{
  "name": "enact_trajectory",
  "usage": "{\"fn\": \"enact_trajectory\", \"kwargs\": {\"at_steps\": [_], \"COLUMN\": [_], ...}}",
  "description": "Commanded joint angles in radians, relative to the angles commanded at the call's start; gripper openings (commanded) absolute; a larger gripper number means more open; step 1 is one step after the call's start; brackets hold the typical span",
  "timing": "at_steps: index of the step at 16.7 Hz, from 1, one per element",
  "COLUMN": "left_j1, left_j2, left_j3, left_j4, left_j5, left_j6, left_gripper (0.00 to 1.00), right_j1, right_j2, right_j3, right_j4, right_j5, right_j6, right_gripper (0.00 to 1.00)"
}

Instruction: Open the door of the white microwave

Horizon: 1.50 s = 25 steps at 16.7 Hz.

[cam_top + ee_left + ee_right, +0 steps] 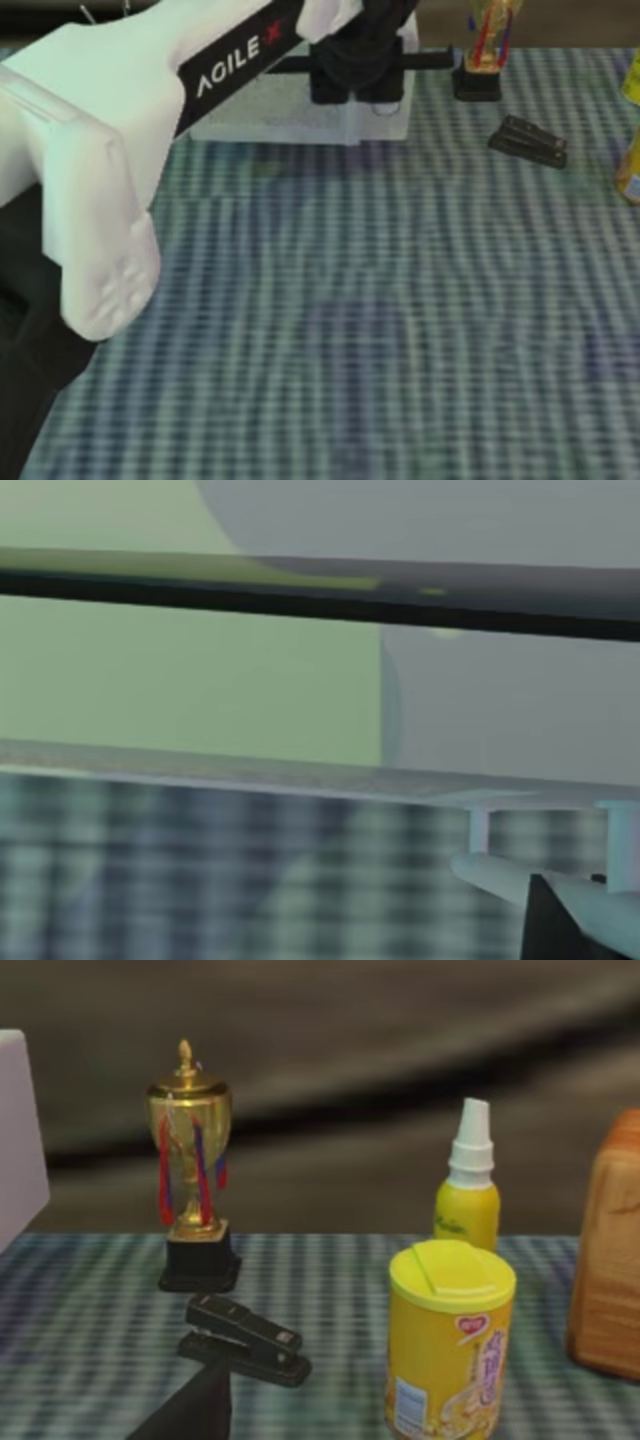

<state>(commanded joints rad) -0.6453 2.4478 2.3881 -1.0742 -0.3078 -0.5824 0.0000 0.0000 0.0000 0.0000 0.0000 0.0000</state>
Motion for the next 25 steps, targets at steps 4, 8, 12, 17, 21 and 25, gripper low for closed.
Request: {"fn": "enact_trajectory", "kwargs": {"at_steps": [4,8,12,17,21,25], "left_j1": [-0.008,0.000,0.001,0.001,0.001,0.001], "left_j2": [-0.005,-0.054,-0.065,-0.065,-0.065,-0.065], "left_j3": [-0.015,-0.099,-0.118,-0.118,-0.118,-0.118], "left_j4": [0.011,0.055,0.064,0.064,0.064,0.064], "left_j5": [0.007,0.015,0.017,0.017,0.017,0.017], "left_j6": [0.002,0.032,0.040,0.040,0.040,0.040], "left_gripper": [0.00,0.00,0.00,0.00,0.00,0.00], "right_j1": [0.000,0.000,0.000,0.000,0.000,0.000], "right_j2": [0.000,0.000,0.000,0.000,0.000,0.000], "right_j3": [0.000,0.000,0.000,0.000,0.000,0.000], "right_j4": [0.000,0.000,0.000,0.000,0.000,0.000], "right_j5": [0.000,0.000,0.000,0.000,0.000,0.000], "right_j6": [0.000,0.000,0.000,0.000,0.000,0.000], "right_gripper": [1.00,1.00,1.00,1.00,1.00,1.00]}}
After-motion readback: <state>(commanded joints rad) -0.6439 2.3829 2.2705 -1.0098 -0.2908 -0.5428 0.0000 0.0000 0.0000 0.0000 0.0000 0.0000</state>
